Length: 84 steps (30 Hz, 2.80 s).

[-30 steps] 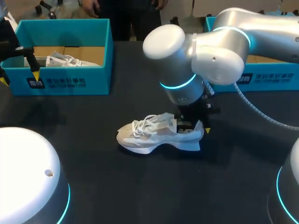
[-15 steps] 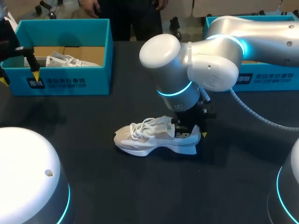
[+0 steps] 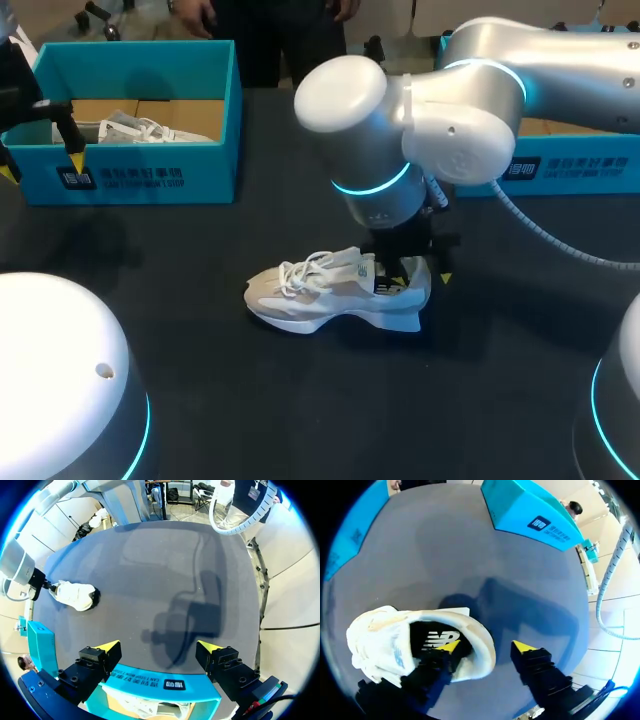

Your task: Take the shoe out of the shoebox, open the shoe tongue, remove and reinsert the insole, then place the shoe into the shoebox

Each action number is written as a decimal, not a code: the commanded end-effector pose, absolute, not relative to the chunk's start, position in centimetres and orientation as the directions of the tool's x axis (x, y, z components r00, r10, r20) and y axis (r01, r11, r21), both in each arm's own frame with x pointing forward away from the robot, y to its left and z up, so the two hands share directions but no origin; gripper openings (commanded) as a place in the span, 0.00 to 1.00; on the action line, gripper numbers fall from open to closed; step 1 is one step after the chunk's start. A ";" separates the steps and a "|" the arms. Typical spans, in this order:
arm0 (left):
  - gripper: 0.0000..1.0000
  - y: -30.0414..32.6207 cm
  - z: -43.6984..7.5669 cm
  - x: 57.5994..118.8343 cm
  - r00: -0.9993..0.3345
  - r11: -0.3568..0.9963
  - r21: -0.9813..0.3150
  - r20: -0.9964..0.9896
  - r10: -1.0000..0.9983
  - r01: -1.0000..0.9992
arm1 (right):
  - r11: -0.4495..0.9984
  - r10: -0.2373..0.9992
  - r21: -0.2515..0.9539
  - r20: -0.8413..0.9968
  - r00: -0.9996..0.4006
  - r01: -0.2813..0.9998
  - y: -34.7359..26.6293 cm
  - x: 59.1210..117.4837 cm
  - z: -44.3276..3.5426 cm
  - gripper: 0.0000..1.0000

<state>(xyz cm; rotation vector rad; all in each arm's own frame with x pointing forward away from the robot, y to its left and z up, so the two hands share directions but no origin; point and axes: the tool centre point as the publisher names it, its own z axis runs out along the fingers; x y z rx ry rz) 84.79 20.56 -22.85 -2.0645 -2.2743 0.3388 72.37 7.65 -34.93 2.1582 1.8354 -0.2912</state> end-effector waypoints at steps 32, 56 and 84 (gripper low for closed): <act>1.00 20.6 -22.8 84.8 -0.106 0.084 -0.195 -0.107 0.989 0.977 | 0.473 0.881 0.142 -0.085 -0.466 0.869 5.4 70.6 -23.1 1.00; 1.00 20.6 -22.8 84.8 -0.106 0.084 -0.195 -0.107 0.989 0.977 | 0.881 0.457 0.131 0.012 -0.889 0.454 -3.9 69.6 -19.4 1.00; 1.00 20.6 -22.8 84.8 -0.106 0.084 -0.195 -0.107 0.989 0.977 | 0.922 0.387 0.035 -0.014 -0.922 0.386 -6.2 69.9 -19.8 1.00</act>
